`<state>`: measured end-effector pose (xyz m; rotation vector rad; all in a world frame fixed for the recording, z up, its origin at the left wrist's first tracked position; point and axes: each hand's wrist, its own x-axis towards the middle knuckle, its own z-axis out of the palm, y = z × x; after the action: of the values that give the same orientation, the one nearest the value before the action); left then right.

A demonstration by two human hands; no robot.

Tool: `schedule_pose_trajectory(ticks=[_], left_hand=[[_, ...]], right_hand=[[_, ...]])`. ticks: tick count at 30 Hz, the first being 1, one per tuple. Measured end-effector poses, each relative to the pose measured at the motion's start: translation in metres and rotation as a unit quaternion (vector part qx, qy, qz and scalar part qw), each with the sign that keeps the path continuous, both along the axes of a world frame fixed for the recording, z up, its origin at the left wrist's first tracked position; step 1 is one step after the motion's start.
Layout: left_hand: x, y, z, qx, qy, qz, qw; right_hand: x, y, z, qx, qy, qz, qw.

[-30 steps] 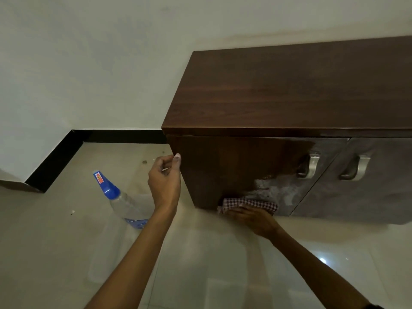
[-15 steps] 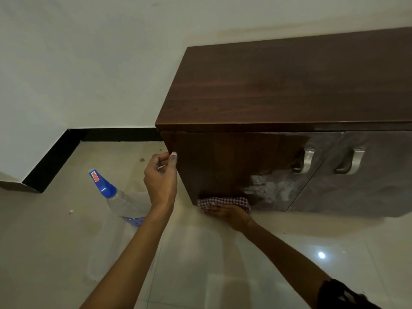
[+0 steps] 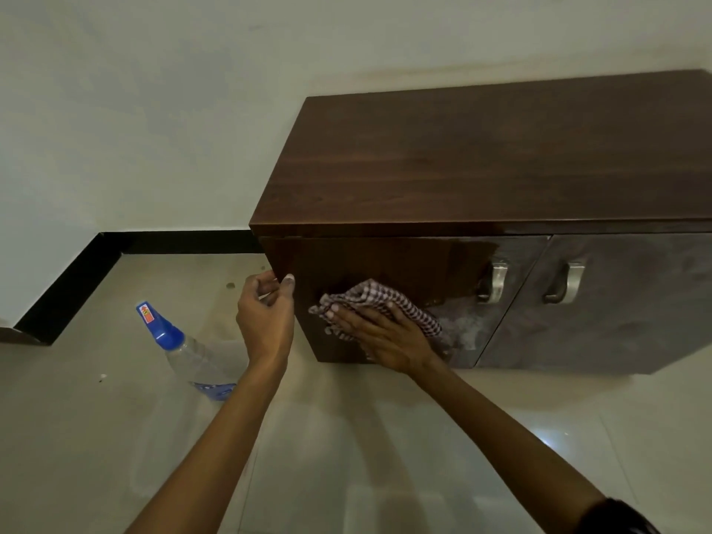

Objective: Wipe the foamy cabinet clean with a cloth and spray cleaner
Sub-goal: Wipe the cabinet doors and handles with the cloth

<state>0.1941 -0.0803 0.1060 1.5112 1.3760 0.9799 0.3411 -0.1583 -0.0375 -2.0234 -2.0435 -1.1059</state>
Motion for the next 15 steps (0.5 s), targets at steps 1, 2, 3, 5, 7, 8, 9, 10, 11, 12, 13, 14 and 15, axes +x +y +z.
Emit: schedule_pose_trajectory(ticks=[1,2,3,5,7,8,9,10,11,12,13,14,15], left_hand=[[0.0,-0.001,0.0,-0.002,0.0,0.003,1.0],[0.001,-0.002,0.001,-0.005,-0.002,0.005,1.0],[0.001,-0.003,0.002,-0.009,-0.007,0.005,1.0],[0.002,-0.008,0.004,-0.02,-0.017,0.001,1.0],[0.002,-0.012,0.005,-0.029,-0.018,-0.006,0.999],[0.003,-0.014,0.006,-0.033,-0.018,-0.011,0.999],[0.003,-0.016,0.007,-0.04,-0.02,-0.017,0.999],[0.003,-0.018,0.007,-0.046,-0.023,-0.023,0.998],[0.004,-0.02,0.008,-0.05,-0.026,-0.027,0.998],[0.005,-0.022,0.009,-0.053,-0.026,-0.027,0.998],[0.005,-0.024,0.009,-0.054,-0.024,-0.026,0.998],[0.005,-0.027,0.01,-0.055,-0.021,-0.027,0.998],[0.005,-0.03,0.011,-0.056,-0.018,-0.032,0.998]], right_hand=[[0.002,-0.001,-0.009,-0.049,-0.021,0.008,0.999],[0.005,-0.005,-0.018,-0.119,-0.047,0.02,0.992],[0.01,-0.014,-0.028,-0.197,-0.08,0.025,0.977],[0.023,-0.035,-0.04,-0.295,-0.115,0.028,0.948],[0.035,-0.055,-0.045,-0.307,-0.083,0.025,0.948],[0.038,-0.06,-0.039,-0.269,-0.063,-0.002,0.961],[0.04,-0.064,-0.031,-0.202,-0.048,-0.016,0.978],[0.043,-0.066,-0.023,-0.121,-0.041,-0.016,0.992],[0.043,-0.065,-0.014,-0.055,-0.039,-0.012,0.998],[0.039,-0.061,-0.003,-0.004,-0.035,-0.017,0.999],[0.034,-0.055,0.01,0.04,-0.021,-0.031,0.999],[0.028,-0.048,0.022,0.087,0.0,-0.044,0.995],[0.024,-0.041,0.031,0.12,0.025,-0.056,0.991]])
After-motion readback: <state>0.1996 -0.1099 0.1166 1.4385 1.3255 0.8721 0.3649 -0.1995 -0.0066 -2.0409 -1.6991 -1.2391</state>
